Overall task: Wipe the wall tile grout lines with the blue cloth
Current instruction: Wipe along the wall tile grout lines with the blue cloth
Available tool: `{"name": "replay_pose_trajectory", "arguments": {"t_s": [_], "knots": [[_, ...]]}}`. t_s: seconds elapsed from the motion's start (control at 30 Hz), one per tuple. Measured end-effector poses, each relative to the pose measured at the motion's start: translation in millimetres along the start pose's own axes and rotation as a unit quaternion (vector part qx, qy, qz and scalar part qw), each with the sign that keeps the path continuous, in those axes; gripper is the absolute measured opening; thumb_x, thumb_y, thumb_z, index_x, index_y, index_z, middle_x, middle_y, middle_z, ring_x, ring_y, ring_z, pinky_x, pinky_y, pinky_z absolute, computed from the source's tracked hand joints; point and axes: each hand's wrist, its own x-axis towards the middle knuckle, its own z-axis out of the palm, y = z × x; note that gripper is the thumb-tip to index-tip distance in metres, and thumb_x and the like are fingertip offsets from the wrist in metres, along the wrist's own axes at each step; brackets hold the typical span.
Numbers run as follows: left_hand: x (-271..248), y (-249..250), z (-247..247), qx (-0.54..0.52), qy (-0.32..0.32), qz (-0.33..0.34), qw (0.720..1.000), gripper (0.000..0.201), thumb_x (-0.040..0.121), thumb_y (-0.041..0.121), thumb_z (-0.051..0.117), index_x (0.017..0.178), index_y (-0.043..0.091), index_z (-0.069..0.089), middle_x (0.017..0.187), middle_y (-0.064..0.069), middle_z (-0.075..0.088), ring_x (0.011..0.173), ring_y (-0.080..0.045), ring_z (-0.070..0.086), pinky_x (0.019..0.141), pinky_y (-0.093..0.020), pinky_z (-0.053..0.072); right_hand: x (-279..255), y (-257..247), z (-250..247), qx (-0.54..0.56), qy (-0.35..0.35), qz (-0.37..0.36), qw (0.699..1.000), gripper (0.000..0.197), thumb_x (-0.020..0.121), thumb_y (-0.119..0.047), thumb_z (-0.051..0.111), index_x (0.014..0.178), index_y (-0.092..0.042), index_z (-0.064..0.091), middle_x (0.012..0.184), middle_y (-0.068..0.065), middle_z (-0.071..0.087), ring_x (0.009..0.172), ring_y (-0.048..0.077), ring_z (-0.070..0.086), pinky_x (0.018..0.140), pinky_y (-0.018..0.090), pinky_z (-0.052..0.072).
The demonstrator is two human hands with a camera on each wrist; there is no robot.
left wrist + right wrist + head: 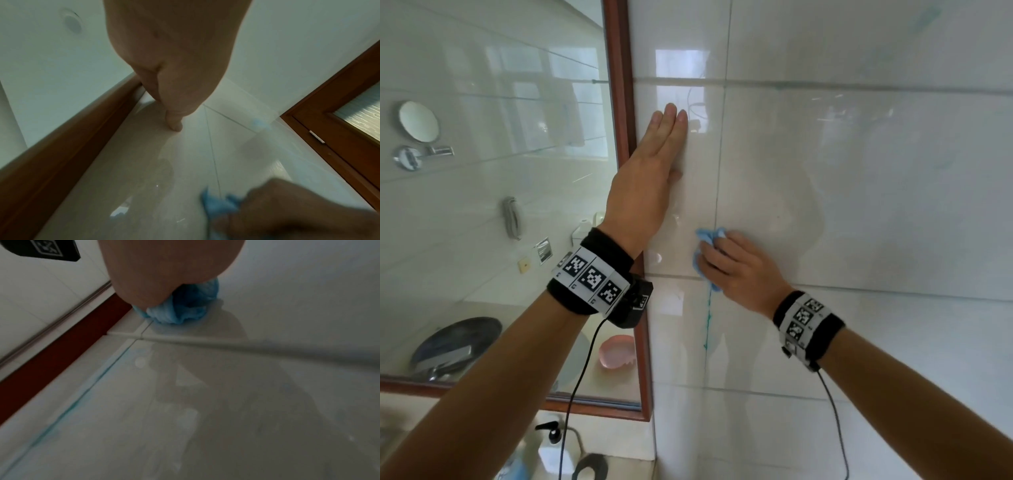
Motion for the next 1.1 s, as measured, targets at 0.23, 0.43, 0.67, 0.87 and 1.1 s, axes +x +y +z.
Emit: {"name": "replay_pose_trajectory", "arguments": {"t_s": [0.23, 0.43, 0.67, 0.87, 1.1], "knots": [[-2.3, 0.9, 3.7, -0.005, 0.014, -0.004, 1.000, 0.079, 0.100, -0.008, 0.054, 0.167, 0.017, 0.020, 0.174, -0.002, 0.015, 0.161, -0.016, 0.011, 0.120, -0.013, 0.012, 80.5, 93.4, -31.9, -0.049, 0.150, 0.160, 0.974, 0.015, 0.088, -0.006, 0.071, 0.101, -0.009, 0.076, 0.108, 0.010, 0.074, 0.097, 0.029, 0.061, 0.096, 0.039, 0.049], [-8.4, 1.7, 12.6, -0.009, 0.037, -0.008, 0.999, 0.073, 0.103, -0.006, 0.048, 0.167, 0.015, 0.021, 0.174, -0.004, 0.016, 0.161, -0.017, 0.011, 0.115, -0.002, 0.006, 52.3, 52.4, -10.5, -0.022, 0.136, 0.179, 0.974, 0.015, 0.092, 0.001, 0.067, 0.103, -0.003, 0.077, 0.113, 0.015, 0.074, 0.102, 0.031, 0.059, 0.093, 0.043, 0.049], [-8.5, 0.5, 11.3, -0.008, 0.029, -0.002, 1.000, 0.073, 0.102, -0.006, 0.050, 0.166, 0.015, 0.022, 0.174, -0.004, 0.017, 0.161, -0.018, 0.013, 0.120, -0.010, 0.012, -32.7, -35.1, 15.4, 0.017, -0.019, 0.037, 0.999, 0.014, 0.097, -0.002, 0.070, 0.108, -0.007, 0.076, 0.118, 0.013, 0.072, 0.106, 0.035, 0.069, 0.109, 0.045, 0.049], [-7.6, 0.6, 11.9, -0.005, 0.025, -0.010, 1.000, 0.075, 0.102, -0.006, 0.052, 0.167, 0.017, 0.021, 0.174, -0.002, 0.017, 0.161, -0.016, 0.013, 0.122, -0.016, 0.016, 42.1, 50.1, -20.9, 0.005, 0.051, 0.102, 0.993, 0.027, 0.080, 0.003, 0.078, 0.105, -0.005, 0.073, 0.106, 0.018, 0.074, 0.093, 0.038, 0.072, 0.082, 0.047, 0.059], [-7.9, 1.8, 11.9, -0.002, 0.033, -0.004, 0.999, 0.075, 0.101, -0.009, 0.050, 0.166, 0.016, 0.022, 0.174, -0.002, 0.018, 0.161, -0.015, 0.014, 0.121, -0.018, 0.020, 151.3, 152.8, -54.8, -0.062, 0.183, 0.264, 0.945, 0.020, 0.077, -0.015, 0.081, 0.096, -0.019, 0.075, 0.098, -0.001, 0.071, 0.091, 0.022, 0.065, 0.083, 0.024, 0.041]]}}
